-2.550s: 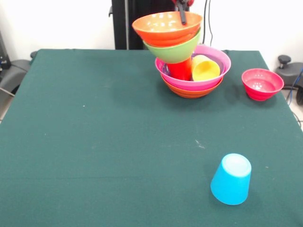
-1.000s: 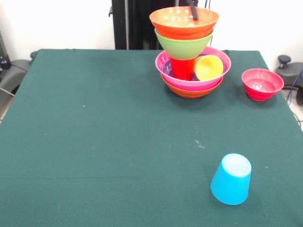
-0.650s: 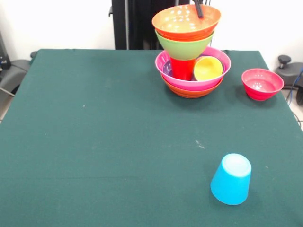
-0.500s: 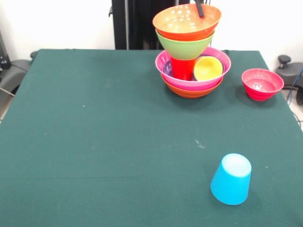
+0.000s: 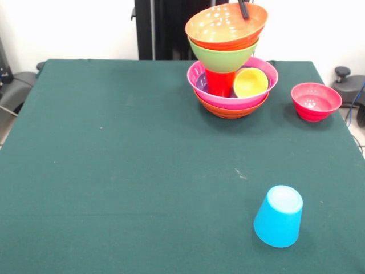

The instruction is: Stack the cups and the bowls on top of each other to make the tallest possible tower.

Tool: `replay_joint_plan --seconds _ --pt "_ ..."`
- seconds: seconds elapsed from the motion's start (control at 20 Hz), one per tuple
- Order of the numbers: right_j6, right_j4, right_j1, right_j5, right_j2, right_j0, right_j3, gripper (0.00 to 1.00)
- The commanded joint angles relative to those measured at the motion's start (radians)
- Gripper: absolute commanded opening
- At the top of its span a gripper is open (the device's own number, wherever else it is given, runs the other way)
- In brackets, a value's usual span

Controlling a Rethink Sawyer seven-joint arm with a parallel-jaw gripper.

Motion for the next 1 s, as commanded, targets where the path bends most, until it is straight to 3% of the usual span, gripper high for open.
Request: replay_joint_plan --seconds 0.05,0.35,0.4,0.8,1.0 --pt "0.151 -0.04 0.006 0.125 0.129 -0.022 -0.049 0.0" --pt "0.148 -0.032 0.029 0.092 0.129 -0.043 -0.05 0.0" --pt "0.152 -0.03 0.032 0.086 0.131 -0.05 -0.05 1.0" --pt "0.202 -0.095 -0.075 0.187 0.129 -0.074 -0.03 1.0" --pt "0.188 -0.097 -0.076 0.189 0.136 -0.078 -0.027 1.0"
